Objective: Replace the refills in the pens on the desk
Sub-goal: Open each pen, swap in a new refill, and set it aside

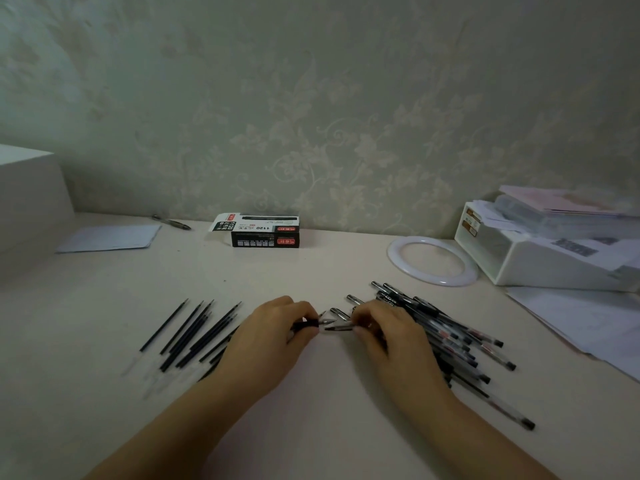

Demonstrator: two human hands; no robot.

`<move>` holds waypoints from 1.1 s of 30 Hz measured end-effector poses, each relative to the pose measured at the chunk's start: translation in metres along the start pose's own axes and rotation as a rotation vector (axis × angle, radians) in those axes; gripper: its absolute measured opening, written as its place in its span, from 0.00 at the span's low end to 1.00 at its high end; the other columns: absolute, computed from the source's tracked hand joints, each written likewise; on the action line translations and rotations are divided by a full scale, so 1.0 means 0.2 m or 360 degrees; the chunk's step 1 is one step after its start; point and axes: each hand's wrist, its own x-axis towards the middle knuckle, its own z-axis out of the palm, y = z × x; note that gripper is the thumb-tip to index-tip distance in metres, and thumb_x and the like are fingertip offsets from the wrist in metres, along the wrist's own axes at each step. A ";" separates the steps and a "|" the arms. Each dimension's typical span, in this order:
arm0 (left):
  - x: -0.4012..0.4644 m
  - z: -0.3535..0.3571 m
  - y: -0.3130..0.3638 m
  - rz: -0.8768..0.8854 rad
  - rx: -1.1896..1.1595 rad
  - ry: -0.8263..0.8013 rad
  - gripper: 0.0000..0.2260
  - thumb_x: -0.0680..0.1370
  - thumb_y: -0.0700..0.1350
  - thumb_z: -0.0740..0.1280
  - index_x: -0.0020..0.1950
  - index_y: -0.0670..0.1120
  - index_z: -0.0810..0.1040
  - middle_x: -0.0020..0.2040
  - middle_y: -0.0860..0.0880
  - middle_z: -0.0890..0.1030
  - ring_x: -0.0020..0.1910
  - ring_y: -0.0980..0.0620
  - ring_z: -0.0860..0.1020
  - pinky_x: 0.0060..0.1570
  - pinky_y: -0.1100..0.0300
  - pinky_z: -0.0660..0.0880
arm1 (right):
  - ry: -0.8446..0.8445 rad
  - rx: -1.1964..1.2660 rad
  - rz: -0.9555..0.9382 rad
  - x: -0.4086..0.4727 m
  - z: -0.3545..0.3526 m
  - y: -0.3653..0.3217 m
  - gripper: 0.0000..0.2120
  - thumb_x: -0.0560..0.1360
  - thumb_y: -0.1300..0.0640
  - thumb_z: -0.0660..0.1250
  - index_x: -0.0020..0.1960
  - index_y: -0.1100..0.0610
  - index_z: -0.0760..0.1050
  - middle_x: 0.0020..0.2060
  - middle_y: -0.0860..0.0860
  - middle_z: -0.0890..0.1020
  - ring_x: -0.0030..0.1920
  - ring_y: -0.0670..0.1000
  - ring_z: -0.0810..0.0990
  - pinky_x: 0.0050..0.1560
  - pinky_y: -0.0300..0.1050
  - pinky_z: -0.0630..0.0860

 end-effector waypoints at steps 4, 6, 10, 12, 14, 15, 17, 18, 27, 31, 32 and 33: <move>0.00 0.00 -0.01 0.0022 0.0005 -0.0022 0.06 0.79 0.50 0.66 0.53 0.55 0.80 0.42 0.58 0.74 0.39 0.59 0.72 0.38 0.70 0.66 | 0.0027 0.0234 0.0059 0.00 -0.02 0.01 0.08 0.77 0.63 0.68 0.51 0.51 0.79 0.46 0.43 0.81 0.48 0.42 0.78 0.49 0.36 0.74; 0.00 0.01 -0.01 0.0025 -0.0003 -0.0023 0.06 0.79 0.50 0.65 0.53 0.55 0.80 0.42 0.59 0.74 0.39 0.60 0.72 0.38 0.70 0.66 | 0.0068 0.0325 0.0090 0.00 -0.02 0.00 0.08 0.77 0.63 0.68 0.49 0.50 0.79 0.44 0.42 0.81 0.47 0.42 0.79 0.48 0.35 0.75; 0.00 0.00 -0.01 0.0029 -0.0038 -0.0013 0.05 0.79 0.50 0.66 0.53 0.55 0.80 0.42 0.59 0.73 0.39 0.62 0.72 0.38 0.71 0.66 | 0.0104 0.0414 0.0126 0.00 -0.02 0.01 0.09 0.76 0.64 0.69 0.48 0.50 0.80 0.42 0.41 0.82 0.47 0.42 0.80 0.48 0.33 0.75; 0.00 0.00 0.00 0.0063 -0.0067 -0.0036 0.05 0.78 0.50 0.66 0.53 0.55 0.80 0.41 0.58 0.74 0.39 0.60 0.72 0.39 0.69 0.66 | 0.0092 0.0473 0.0144 0.00 -0.02 0.01 0.09 0.75 0.63 0.70 0.48 0.49 0.80 0.42 0.41 0.83 0.46 0.42 0.81 0.47 0.32 0.75; 0.00 0.00 0.02 0.0105 -0.0105 -0.0062 0.06 0.78 0.50 0.67 0.53 0.54 0.81 0.42 0.56 0.75 0.39 0.59 0.72 0.39 0.69 0.67 | 0.0070 0.0512 0.0135 0.00 -0.01 0.00 0.08 0.75 0.62 0.70 0.48 0.49 0.81 0.42 0.41 0.83 0.45 0.42 0.81 0.46 0.31 0.75; 0.00 0.00 0.02 0.0117 -0.0120 -0.0071 0.06 0.78 0.49 0.67 0.54 0.54 0.81 0.42 0.56 0.75 0.40 0.59 0.73 0.40 0.69 0.67 | 0.0067 0.0520 0.0133 0.00 -0.01 0.00 0.08 0.75 0.62 0.71 0.48 0.49 0.82 0.42 0.42 0.83 0.45 0.42 0.81 0.45 0.30 0.74; 0.00 0.00 0.03 0.0133 -0.0142 -0.0080 0.07 0.78 0.49 0.67 0.54 0.53 0.82 0.42 0.55 0.76 0.40 0.60 0.73 0.40 0.71 0.66 | 0.0075 0.0524 0.0143 0.00 -0.01 0.01 0.08 0.74 0.61 0.72 0.48 0.49 0.83 0.42 0.43 0.84 0.45 0.41 0.81 0.46 0.29 0.73; 0.00 0.00 0.04 0.0139 -0.0148 -0.0084 0.07 0.79 0.48 0.67 0.54 0.53 0.82 0.42 0.55 0.76 0.40 0.60 0.72 0.39 0.71 0.66 | 0.0083 0.0526 0.0147 0.00 -0.02 0.01 0.08 0.74 0.61 0.72 0.48 0.49 0.83 0.43 0.43 0.84 0.46 0.41 0.81 0.46 0.28 0.73; 0.01 -0.03 0.07 0.0175 -0.0074 -0.0085 0.06 0.79 0.48 0.65 0.50 0.52 0.82 0.41 0.53 0.74 0.39 0.57 0.72 0.40 0.57 0.70 | 0.0158 0.0590 0.0103 0.00 -0.02 0.00 0.10 0.72 0.64 0.74 0.47 0.50 0.85 0.41 0.42 0.85 0.44 0.39 0.82 0.46 0.26 0.72; 0.01 -0.04 0.07 0.0188 -0.0047 -0.0099 0.07 0.79 0.48 0.65 0.49 0.51 0.83 0.41 0.52 0.75 0.39 0.56 0.71 0.41 0.56 0.69 | 0.0163 0.0604 0.0079 0.00 -0.02 0.00 0.11 0.71 0.65 0.75 0.46 0.49 0.85 0.41 0.40 0.85 0.43 0.39 0.82 0.46 0.26 0.72; 0.01 -0.04 0.08 0.0188 -0.0046 -0.0096 0.07 0.79 0.48 0.65 0.49 0.50 0.83 0.41 0.52 0.75 0.39 0.56 0.72 0.41 0.56 0.69 | 0.0166 0.0606 0.0073 0.00 -0.02 0.00 0.11 0.71 0.65 0.75 0.46 0.49 0.85 0.41 0.40 0.85 0.43 0.39 0.82 0.46 0.26 0.72; 0.01 -0.04 0.08 0.0186 -0.0056 -0.0090 0.07 0.79 0.48 0.65 0.49 0.50 0.83 0.41 0.52 0.75 0.39 0.55 0.72 0.41 0.56 0.69 | 0.0171 0.0608 0.0066 0.00 -0.03 0.00 0.11 0.71 0.65 0.75 0.47 0.50 0.85 0.42 0.40 0.85 0.44 0.39 0.82 0.46 0.26 0.73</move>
